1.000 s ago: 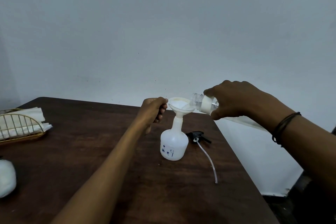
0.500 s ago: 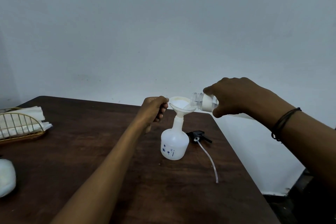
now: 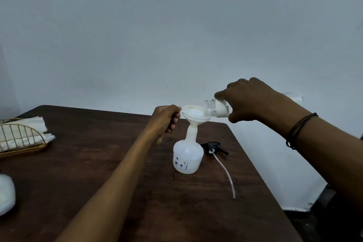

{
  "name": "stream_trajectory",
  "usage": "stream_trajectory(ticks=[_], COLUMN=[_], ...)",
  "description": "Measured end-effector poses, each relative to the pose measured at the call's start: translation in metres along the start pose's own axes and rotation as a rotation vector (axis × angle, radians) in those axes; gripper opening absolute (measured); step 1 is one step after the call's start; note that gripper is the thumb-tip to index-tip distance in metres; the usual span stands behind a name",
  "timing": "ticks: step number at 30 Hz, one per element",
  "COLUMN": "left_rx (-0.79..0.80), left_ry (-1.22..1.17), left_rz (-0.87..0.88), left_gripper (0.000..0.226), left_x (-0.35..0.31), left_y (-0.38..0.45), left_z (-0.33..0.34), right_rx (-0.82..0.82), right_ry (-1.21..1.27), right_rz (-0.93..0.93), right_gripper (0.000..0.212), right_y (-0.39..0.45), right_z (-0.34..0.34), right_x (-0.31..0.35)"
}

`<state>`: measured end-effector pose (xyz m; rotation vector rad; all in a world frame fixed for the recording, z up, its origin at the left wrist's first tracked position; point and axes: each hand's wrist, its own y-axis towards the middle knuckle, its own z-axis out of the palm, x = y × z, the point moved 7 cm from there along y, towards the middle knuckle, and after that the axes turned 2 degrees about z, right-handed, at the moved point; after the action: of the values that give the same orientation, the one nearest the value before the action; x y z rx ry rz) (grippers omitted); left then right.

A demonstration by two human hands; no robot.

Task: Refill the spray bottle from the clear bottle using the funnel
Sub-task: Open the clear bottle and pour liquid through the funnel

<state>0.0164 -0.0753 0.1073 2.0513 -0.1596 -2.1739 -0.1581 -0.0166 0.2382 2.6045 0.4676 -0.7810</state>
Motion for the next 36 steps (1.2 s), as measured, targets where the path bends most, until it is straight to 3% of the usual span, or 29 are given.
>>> stream_trajectory(ticks=[8, 21, 26, 31, 36], left_rx=[0.003, 0.021, 0.032, 0.032, 0.047], left_ry=[0.002, -0.001, -0.004, 0.001, 0.002], left_rz=[0.001, 0.002, 0.008, 0.000, -0.009], left_gripper=[0.030, 0.029, 0.030, 0.031, 0.034], left_x=[0.000, 0.002, 0.002, 0.003, 0.005], left_y=[0.000, 0.001, 0.002, 0.002, 0.002], left_z=[0.000, -0.001, -0.002, -0.002, -0.002], right_rx=[-0.015, -0.465, -0.514, -0.593, -0.653], right_ry=[-0.067, -0.372, -0.414, -0.469, -0.448], right_rz=[-0.016, -0.181, -0.190, -0.218, -0.212], right_gripper=[0.045, 0.056, 0.052, 0.074, 0.058], right_y=[-0.001, 0.001, 0.004, 0.003, 0.001], right_z=[-0.003, -0.003, 0.001, 0.006, 0.013], right_x=[0.006, 0.033, 0.036, 0.037, 0.037])
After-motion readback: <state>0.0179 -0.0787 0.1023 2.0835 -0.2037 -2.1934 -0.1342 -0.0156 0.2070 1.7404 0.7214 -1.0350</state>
